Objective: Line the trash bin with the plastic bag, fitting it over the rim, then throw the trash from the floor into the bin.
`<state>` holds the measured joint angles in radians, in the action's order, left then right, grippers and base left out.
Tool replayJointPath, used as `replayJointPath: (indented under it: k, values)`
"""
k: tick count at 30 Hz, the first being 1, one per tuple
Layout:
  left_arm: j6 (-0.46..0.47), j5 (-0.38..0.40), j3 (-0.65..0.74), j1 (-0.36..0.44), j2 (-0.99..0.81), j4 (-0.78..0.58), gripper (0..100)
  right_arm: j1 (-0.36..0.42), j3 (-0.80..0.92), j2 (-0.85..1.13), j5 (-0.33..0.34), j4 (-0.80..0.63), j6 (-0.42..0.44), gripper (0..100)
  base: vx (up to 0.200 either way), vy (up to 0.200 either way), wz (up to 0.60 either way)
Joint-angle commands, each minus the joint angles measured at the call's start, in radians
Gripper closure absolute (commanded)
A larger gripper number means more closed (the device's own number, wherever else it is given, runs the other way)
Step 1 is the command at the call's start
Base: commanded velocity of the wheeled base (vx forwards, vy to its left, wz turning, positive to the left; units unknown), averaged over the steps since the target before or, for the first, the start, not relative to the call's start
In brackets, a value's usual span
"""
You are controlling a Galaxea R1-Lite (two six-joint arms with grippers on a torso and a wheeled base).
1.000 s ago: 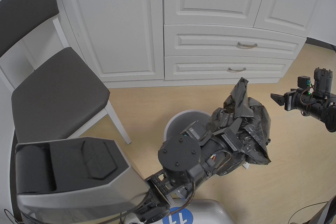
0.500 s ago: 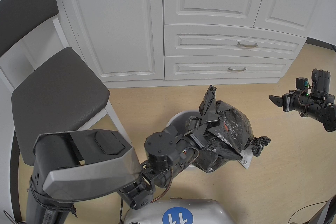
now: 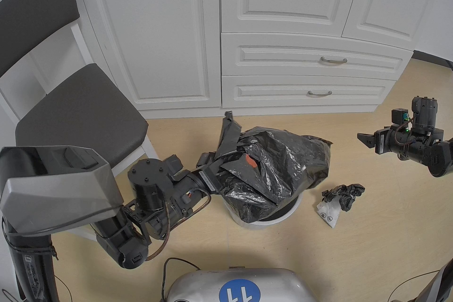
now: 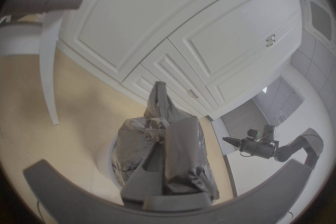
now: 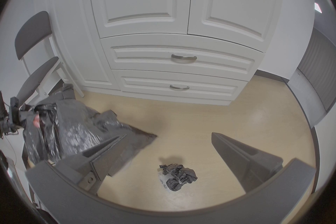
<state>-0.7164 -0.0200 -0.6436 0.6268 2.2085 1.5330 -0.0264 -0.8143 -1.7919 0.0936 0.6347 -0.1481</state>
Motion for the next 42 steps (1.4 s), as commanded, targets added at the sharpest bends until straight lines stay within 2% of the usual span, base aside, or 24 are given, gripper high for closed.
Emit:
replayJointPath:
  k: [1,3,6,11,14,15,17,22,27,31,34,42]
  values:
    - [0.009,0.091,0.104,-0.067,-0.039,-0.001,100,0.028,-0.022,-0.055,0.001,0.005,0.008,0,0.0,0.0,0.0]
    - [0.031,0.149,0.148,-0.081,-0.039,-0.001,100,0.056,-0.034,-0.066,0.001,0.011,0.059,0,0.0,0.0,0.0]
    - [0.069,0.163,0.153,-0.105,-0.033,-0.001,100,0.098,-0.056,-0.076,0.008,0.002,0.156,0,0.0,0.0,0.0]
    - [0.084,0.189,0.173,-0.114,-0.033,-0.001,100,0.132,-0.088,-0.127,0.009,0.0,0.206,0,0.0,0.0,0.0]
    - [0.137,0.242,0.217,-0.122,-0.038,-0.001,100,0.164,-0.121,-0.165,0.011,-0.004,0.282,0,0.0,0.0,0.0]
    - [0.146,0.244,0.216,-0.128,-0.038,-0.001,100,0.171,-0.132,-0.173,0.011,-0.004,0.298,100,0.0,0.0,0.0]
    - [0.147,0.244,0.2,-0.141,-0.03,-0.001,100,0.181,-0.154,-0.193,0.011,-0.01,0.332,100,0.0,0.0,0.0]
    - [0.149,0.25,0.197,-0.171,-0.033,-0.002,100,0.198,-0.181,-0.236,0.011,-0.027,0.348,100,0.0,0.0,0.0]
    - [0.152,0.25,0.203,-0.171,-0.038,-0.001,100,0.289,-0.214,-0.307,0.009,-0.018,0.455,100,0.0,0.0,0.0]
    - [0.153,0.25,0.203,-0.173,-0.038,-0.001,100,0.342,-0.23,-0.363,0.006,-0.007,0.481,100,0.0,0.0,0.0]
    - [0.163,0.25,0.216,-0.171,-0.041,-0.001,100,0.413,-0.25,-0.468,-0.002,0.076,0.539,100,0.0,0.0,0.0]
    - [0.179,0.247,0.211,-0.179,-0.055,-0.001,100,0.516,-0.221,-0.546,-0.002,0.109,0.556,100,0.0,0.0,0.0]
